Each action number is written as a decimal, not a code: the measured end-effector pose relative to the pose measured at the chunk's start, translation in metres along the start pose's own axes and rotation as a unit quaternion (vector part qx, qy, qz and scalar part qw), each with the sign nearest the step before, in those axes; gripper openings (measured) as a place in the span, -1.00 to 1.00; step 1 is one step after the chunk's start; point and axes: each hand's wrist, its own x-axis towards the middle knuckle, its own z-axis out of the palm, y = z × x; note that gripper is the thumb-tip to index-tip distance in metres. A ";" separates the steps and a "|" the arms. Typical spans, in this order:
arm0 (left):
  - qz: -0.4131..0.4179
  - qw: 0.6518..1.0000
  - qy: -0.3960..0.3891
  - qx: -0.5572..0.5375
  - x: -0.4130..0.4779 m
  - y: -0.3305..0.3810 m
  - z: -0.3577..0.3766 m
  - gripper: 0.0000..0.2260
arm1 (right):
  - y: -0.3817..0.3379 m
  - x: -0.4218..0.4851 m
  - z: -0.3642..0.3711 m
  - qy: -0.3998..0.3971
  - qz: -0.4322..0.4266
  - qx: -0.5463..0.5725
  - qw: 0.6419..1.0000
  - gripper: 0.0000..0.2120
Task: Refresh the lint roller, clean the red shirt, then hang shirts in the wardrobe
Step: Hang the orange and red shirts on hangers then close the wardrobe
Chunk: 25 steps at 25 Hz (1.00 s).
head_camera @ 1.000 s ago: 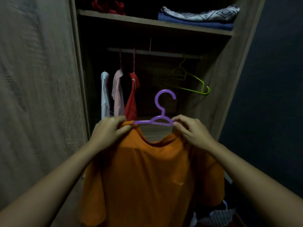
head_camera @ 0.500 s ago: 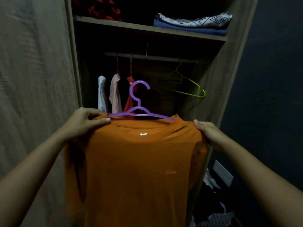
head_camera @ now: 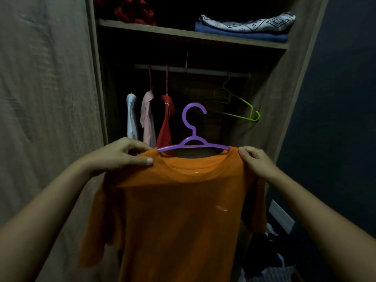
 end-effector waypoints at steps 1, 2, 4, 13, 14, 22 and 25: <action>-0.001 1.000 -0.017 -0.012 0.000 0.003 0.003 -0.81 | 0.000 0.002 0.003 0.038 0.007 -0.044 0.998 -0.70; 0.004 1.000 0.003 0.000 0.003 0.005 0.010 -0.81 | -0.003 0.003 0.008 0.079 0.004 -0.089 0.993 -0.74; 0.012 0.996 0.078 0.038 0.013 0.004 0.035 -0.80 | -0.018 0.005 0.026 0.115 -0.028 -0.105 0.987 -0.76; 0.029 0.979 0.201 0.031 0.064 0.022 0.116 -0.71 | -0.029 0.043 0.076 -0.026 0.176 0.266 0.947 -0.80; 0.027 0.980 0.192 0.036 0.069 0.025 0.115 -0.73 | -0.025 0.051 0.076 -0.012 0.175 0.267 0.948 -0.84; -0.016 0.948 0.303 0.099 0.178 -0.005 0.046 -0.57 | -0.012 0.138 0.056 0.037 0.122 0.145 0.981 -0.45; -0.076 0.928 0.357 0.070 0.234 -0.019 0.008 -0.39 | -0.013 0.174 0.039 0.014 0.085 0.113 0.990 -0.56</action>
